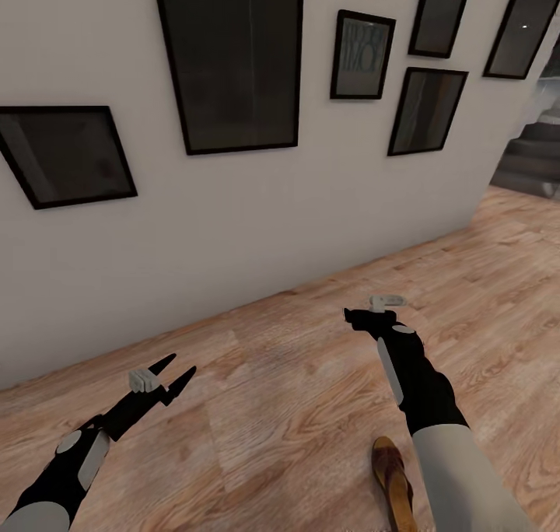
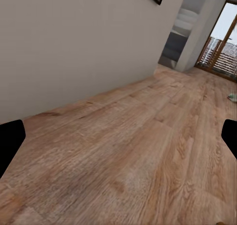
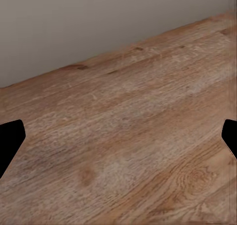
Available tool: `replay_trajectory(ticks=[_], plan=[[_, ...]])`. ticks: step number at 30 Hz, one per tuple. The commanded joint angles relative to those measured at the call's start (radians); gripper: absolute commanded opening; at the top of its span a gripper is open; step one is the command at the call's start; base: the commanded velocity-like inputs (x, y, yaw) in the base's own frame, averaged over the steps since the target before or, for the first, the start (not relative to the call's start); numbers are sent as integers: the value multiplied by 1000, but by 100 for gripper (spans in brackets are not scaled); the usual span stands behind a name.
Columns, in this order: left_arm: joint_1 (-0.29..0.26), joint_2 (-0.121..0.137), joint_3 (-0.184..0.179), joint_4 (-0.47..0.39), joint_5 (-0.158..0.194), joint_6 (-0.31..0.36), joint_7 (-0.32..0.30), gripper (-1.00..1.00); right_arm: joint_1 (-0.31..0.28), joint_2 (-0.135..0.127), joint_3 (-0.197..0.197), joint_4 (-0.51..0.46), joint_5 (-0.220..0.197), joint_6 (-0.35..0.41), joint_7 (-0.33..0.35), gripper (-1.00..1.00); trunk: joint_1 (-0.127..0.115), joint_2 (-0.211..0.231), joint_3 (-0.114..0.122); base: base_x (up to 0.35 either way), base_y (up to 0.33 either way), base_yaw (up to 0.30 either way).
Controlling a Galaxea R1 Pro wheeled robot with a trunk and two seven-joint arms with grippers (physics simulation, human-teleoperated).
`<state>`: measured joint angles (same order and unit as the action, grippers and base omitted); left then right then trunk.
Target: Pick up the two gym shoes and the two sandals from the corridor floor and place them onto the hallstand (shoe rack) in the corridor, making sure they are on the rack and not on the floor. Arrange them so the two gym shoes are next to each other and the two sandals are next to each other.
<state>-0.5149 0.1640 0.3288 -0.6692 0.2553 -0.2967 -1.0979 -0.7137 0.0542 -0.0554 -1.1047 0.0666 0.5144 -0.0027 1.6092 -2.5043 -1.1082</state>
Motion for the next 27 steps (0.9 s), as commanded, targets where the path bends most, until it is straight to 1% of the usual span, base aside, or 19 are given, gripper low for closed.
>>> replay_trajectory(ticks=[1,6,9,13,21,27], plan=[[0,0,1,1,1,-5,-3,100,-1,1,-1,-1,7,5,1,100,0,0,-1,0,0,-244],[0,-2,-1,1,1,-5,-3,100,-1,1,0,-1,7,6,1,100,0,0,-1,-14,-50,-272],[0,-3,-2,2,0,-5,-2,100,0,1,0,-1,7,6,1,100,0,0,-1,-68,-182,-138],[0,-3,-1,2,1,-5,-2,100,-1,2,0,-1,7,6,1,100,0,0,-1,-68,-154,-43],[0,-3,-1,2,2,-5,-2,100,-1,1,0,-1,7,6,1,100,0,0,-1,-8,-26,-4],[0,-3,0,2,2,-5,-2,100,-1,1,0,-1,7,6,1,100,0,0,-1,0,-162,0]])
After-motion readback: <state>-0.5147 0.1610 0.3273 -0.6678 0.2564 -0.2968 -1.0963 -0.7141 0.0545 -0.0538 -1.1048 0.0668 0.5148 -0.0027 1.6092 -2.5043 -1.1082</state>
